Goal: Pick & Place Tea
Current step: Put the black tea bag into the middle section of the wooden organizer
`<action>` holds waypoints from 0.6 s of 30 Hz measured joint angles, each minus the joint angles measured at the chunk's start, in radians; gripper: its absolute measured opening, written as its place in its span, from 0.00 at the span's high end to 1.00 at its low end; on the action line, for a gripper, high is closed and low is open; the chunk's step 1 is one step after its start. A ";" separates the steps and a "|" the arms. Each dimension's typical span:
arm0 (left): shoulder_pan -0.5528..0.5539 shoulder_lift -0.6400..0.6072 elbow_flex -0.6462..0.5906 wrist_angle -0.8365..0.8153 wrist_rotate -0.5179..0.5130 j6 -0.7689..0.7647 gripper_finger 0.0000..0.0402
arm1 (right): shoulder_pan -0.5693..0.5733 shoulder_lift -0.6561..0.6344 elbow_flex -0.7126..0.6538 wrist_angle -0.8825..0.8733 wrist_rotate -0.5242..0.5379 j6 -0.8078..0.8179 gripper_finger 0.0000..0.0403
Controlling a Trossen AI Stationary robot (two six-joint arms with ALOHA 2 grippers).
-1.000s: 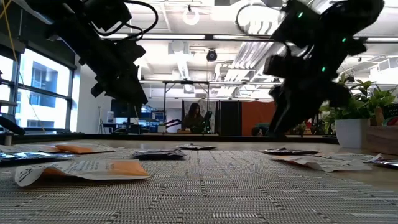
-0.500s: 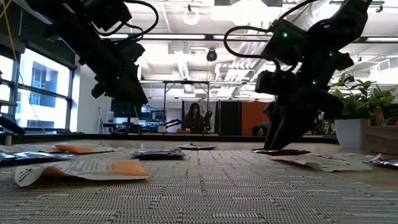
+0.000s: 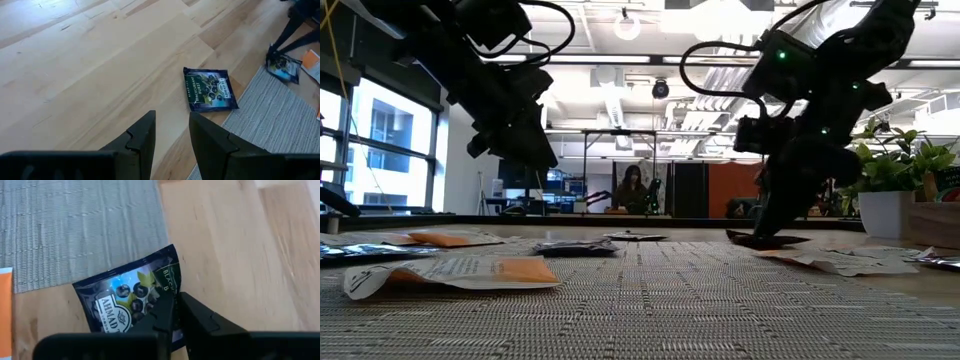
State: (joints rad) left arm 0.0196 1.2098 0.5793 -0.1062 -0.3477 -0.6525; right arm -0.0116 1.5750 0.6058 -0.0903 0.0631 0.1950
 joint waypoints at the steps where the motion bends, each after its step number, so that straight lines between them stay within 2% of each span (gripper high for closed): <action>1: 0.000 0.000 0.000 0.000 0.000 0.000 0.71 | 0.000 -0.021 -0.004 -0.010 0.007 0.036 0.97; 3: 0.000 0.000 0.000 0.000 0.000 0.000 0.71 | 0.010 -0.080 -0.009 -0.044 0.036 0.101 0.99; 6: 0.000 0.000 0.000 0.000 0.000 0.000 0.71 | 0.044 -0.187 0.012 -0.133 0.139 0.171 0.98; 12: 0.000 0.000 0.000 0.000 0.000 0.000 0.71 | 0.154 -0.350 0.144 -0.635 0.322 0.429 0.99; 14: 0.000 0.000 0.000 0.000 0.000 0.000 0.71 | 0.200 -0.370 0.212 -0.832 0.331 0.553 1.00; 18: 0.000 0.000 0.000 0.000 0.000 0.000 0.71 | 0.301 -0.365 0.337 -1.200 0.261 0.856 1.00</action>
State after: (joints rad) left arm 0.0196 1.2098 0.5793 -0.1060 -0.3479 -0.6527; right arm 0.2893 1.2102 0.9427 -1.2903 0.3237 1.0506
